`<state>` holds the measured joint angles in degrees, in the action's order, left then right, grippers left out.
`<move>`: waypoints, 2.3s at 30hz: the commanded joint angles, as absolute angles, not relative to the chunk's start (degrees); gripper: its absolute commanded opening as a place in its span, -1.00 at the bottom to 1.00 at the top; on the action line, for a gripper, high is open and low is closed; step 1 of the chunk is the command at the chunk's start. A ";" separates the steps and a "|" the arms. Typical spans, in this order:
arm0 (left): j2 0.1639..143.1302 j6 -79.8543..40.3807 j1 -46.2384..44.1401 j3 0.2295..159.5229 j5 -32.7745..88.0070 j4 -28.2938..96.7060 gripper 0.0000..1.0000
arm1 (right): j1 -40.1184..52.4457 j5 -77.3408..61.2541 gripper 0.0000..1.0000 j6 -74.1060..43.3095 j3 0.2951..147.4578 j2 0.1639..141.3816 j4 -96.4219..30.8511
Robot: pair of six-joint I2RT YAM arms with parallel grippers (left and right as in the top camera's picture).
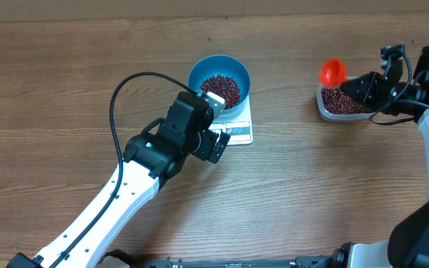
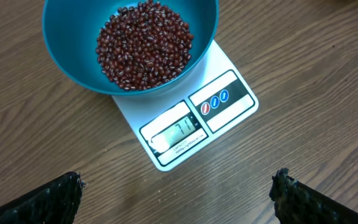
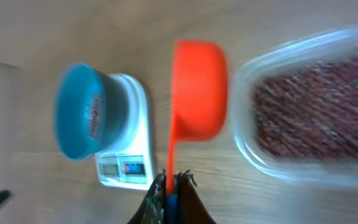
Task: Scoop item into bowl and weigh 150g on scale
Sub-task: 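Move the empty scoop back over the bean tub, right gripper, then lower the red scoop into the bean tub, right gripper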
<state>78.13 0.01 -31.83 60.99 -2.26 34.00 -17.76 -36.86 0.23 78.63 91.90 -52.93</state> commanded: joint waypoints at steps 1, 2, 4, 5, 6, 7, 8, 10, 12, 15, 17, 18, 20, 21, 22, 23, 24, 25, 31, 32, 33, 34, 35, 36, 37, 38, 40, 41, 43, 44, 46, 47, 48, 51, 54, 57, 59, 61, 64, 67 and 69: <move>78.48 0.69 -31.68 60.80 -1.87 33.82 0.99 | -17.58 -22.52 -0.93 3.99 86.76 90.65 -58.96; 78.48 0.69 -31.68 60.80 -1.87 33.82 0.99 | -17.58 -19.94 -0.93 4.67 88.27 90.65 -60.95; 78.48 0.69 -31.68 60.80 -1.87 33.82 0.99 | -17.58 -14.15 -0.93 5.04 91.15 90.65 -64.55; 78.48 0.69 -31.68 60.80 -1.87 33.82 0.99 | -17.58 -11.92 -0.93 5.02 92.44 90.65 -65.93; 78.48 0.69 -31.68 60.80 -1.87 33.82 0.99 | -17.58 -10.15 -0.93 5.04 93.65 90.65 -67.09; 78.48 0.69 -31.68 60.77 -1.87 33.82 0.99 | -17.58 -8.91 -0.93 5.04 94.50 90.65 -67.83; 78.48 0.69 -31.68 60.80 -1.87 33.82 0.99 | -17.54 -7.01 -0.93 5.23 95.22 90.65 -68.38; 78.48 0.69 -31.68 60.80 -1.87 33.82 0.99 | -16.97 -6.35 -0.93 9.54 95.33 90.65 -69.32; 78.48 0.69 -31.68 60.80 -1.87 33.82 0.99 | -15.92 -5.02 -0.93 11.29 95.29 90.65 -69.93; 78.48 0.69 -31.68 60.77 -1.87 33.82 0.99 | -12.43 -0.89 -0.93 13.89 95.26 90.67 -69.78; 78.48 0.69 -31.68 60.80 -1.87 33.82 0.99 | -10.39 1.61 -0.93 15.11 95.26 90.72 -69.45; 78.48 0.69 -31.68 60.80 -1.87 33.82 0.99 | -9.30 2.92 -0.93 15.33 95.26 90.74 -69.28; 78.48 0.69 -31.68 60.80 -1.87 33.82 1.00 | -7.25 5.89 -0.93 15.33 95.22 91.00 -69.06; 78.48 0.67 -31.68 60.80 -1.87 33.82 0.99 | -6.24 7.57 -0.93 15.31 95.22 91.35 -69.08; 78.48 0.69 -31.68 60.80 -1.87 33.82 0.99 | -5.58 8.64 -0.93 15.31 95.20 91.72 -69.17; 78.48 0.69 -31.68 60.80 -1.87 33.82 0.99 | -5.21 9.19 -0.93 15.31 95.09 92.27 -69.14; 78.48 0.69 -31.68 60.80 -1.87 33.82 0.99 | -5.08 9.26 -0.93 15.31 94.85 92.79 -69.14; 78.48 0.69 -31.68 60.80 -1.87 33.82 0.99 | -5.04 9.28 -0.93 15.29 94.15 94.15 -69.28; 78.48 0.69 -31.68 60.77 -1.87 33.82 0.99 | -5.04 9.58 -0.93 15.29 93.82 99.70 -69.52; 78.48 0.69 -31.68 60.80 -1.87 33.82 0.99 | -5.04 9.61 -0.93 15.29 93.82 100.75 -69.36; 78.48 0.69 -31.68 60.77 -1.87 33.82 0.99 | -5.04 9.61 -0.93 15.29 93.82 101.54 -69.30; 78.48 0.69 -31.68 60.80 -1.87 33.82 0.99 | -5.04 9.63 -0.93 15.31 93.82 102.26 -69.28; 78.48 0.69 -31.68 60.80 -1.87 33.82 0.99 | -5.04 9.61 -0.93 15.29 93.82 102.96 -69.28; 78.48 0.69 -31.68 60.80 -1.87 33.82 0.99 | -5.04 9.63 -0.93 15.29 93.82 103.53 -69.28; 78.48 0.69 -31.68 60.80 -1.87 33.82 0.99 | -5.04 9.63 -0.93 15.29 93.82 104.16 -69.14; 78.48 0.69 -31.68 60.77 -1.87 33.82 0.99 | -5.06 9.63 -0.93 15.31 93.82 104.44 -69.08; 78.48 0.69 -31.68 60.77 -1.87 33.82 0.99 | -5.06 9.63 -0.93 15.29 93.82 104.73 -68.58; 78.48 0.69 -31.68 60.80 -1.87 33.82 0.99 | -5.06 9.65 -0.93 15.31 93.82 104.73 -68.23; 78.48 0.69 -31.68 60.80 -1.87 33.82 0.99 | -5.13 10.00 -0.93 15.38 93.82 104.73 -67.61; 78.48 0.69 -31.68 60.80 -1.87 33.82 0.99 | -5.10 11.99 -0.93 15.57 93.82 104.73 -67.33; 78.48 0.69 -31.68 60.80 -1.87 33.82 0.99 | -5.13 14.44 -0.93 15.70 93.82 104.75 -67.33; 78.48 0.69 -31.68 60.80 -1.87 33.82 0.99 | -5.15 14.87 -0.93 15.84 93.82 104.75 -67.33; 78.48 0.69 -31.68 60.80 -1.87 33.82 0.99 | -5.21 14.94 -0.92 15.97 93.82 104.77 -67.26; 78.48 0.69 -31.68 60.77 -1.87 33.82 0.99 | -5.28 14.92 -0.93 15.94 93.80 104.92 -67.00; 78.48 0.69 -31.68 60.80 -1.87 33.82 0.99 | -5.28 14.72 -0.93 15.94 93.80 105.47 -66.52; 78.48 0.69 -31.68 60.80 -1.87 33.82 0.99 | -5.28 14.70 -0.93 15.94 93.80 106.37 -66.26; 78.48 0.69 -31.68 60.80 -1.87 33.82 1.00 | -5.28 14.72 -0.93 15.94 93.80 107.15 -66.26; 78.48 0.69 -31.68 60.80 -1.87 33.82 0.99 | -5.28 14.79 -0.93 15.94 93.80 108.07 -66.24; 78.48 0.69 -31.68 60.80 -1.87 33.82 0.99 | -5.32 15.05 -0.93 15.97 93.80 108.75 -66.04; 78.48 0.69 -31.68 60.80 -1.87 33.82 0.99 | -5.39 15.62 -0.93 15.94 93.80 109.25 -65.60; 78.48 0.69 -31.68 60.80 -1.87 33.82 0.98 | -5.39 16.14 -0.93 16.01 93.80 109.69 -64.95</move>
